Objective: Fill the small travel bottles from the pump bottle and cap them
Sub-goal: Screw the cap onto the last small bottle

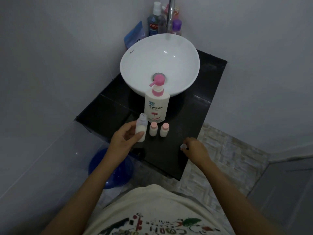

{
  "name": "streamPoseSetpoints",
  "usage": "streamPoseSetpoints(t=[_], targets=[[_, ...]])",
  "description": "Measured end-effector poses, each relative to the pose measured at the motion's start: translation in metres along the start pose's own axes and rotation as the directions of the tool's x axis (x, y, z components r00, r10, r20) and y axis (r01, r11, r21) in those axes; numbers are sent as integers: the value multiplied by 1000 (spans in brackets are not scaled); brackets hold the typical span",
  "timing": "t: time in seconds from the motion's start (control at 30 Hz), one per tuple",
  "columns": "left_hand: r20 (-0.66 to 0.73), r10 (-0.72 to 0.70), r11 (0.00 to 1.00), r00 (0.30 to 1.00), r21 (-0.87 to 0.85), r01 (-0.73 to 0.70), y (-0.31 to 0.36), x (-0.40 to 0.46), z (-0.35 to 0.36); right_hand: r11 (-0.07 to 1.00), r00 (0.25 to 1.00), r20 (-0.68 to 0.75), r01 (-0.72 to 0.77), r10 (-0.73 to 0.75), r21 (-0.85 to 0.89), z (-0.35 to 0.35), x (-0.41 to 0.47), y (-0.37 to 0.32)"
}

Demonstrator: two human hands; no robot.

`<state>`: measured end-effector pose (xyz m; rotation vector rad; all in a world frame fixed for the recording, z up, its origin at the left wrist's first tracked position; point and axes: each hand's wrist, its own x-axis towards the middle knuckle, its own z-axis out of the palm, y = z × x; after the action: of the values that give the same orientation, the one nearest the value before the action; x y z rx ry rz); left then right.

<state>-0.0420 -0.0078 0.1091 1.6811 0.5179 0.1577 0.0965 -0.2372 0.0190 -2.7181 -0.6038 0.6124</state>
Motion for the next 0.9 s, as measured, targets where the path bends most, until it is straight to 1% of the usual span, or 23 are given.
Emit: streamPoseSetpoints(t=[0.07, 0.13, 0.17, 0.23, 0.27, 0.33, 0.4, 0.43, 0.5, 0.63, 0.8, 0.9], targets=[[-2, 18, 999, 1000, -26, -18, 9, -5, 3, 995, 999, -23, -22, 24, 96, -6, -4, -5], [-11, 39, 998, 999, -58, -39, 17, -10, 6, 945, 995, -61, -59, 83, 321, -20, -11, -16], [-13, 48, 996, 999, -72, -48, 20, -12, 7, 891, 992, -70, -60, 103, 450, -30, -16, -24], [-7, 58, 993, 998, -98, -58, 26, -15, 8, 749, 993, -83, -10, 86, 663, -55, -28, -44], [0, 59, 992, 998, -110, -58, 28, -16, 8, 678, 994, -98, 35, 55, 735, -69, -35, -55], [28, 56, 991, 998, -122, -53, 30, -18, 7, 566, 988, -149, 137, -25, 813, -95, -48, -75], [72, 58, 992, 996, -119, -49, 32, -18, 7, 497, 976, -191, 216, -103, 840, -113, -57, -90], [92, 58, 992, 994, -120, -46, 33, -18, 8, 488, 970, -205, 245, -134, 838, -119, -60, -96], [124, 61, 992, 990, -118, -47, 35, -17, 9, 507, 960, -215, 278, -180, 816, -123, -62, -104], [174, 56, 995, 983, -87, -41, 36, -14, 8, 561, 953, -197, 297, -232, 773, -125, -61, -106], [149, 35, 997, 988, -70, -25, 38, -9, 5, 624, 936, -172, 335, -307, 706, -131, -59, -99], [160, 36, 998, 987, -58, -27, 39, -6, 5, 640, 929, -171, 353, -329, 683, -131, -60, -99]])
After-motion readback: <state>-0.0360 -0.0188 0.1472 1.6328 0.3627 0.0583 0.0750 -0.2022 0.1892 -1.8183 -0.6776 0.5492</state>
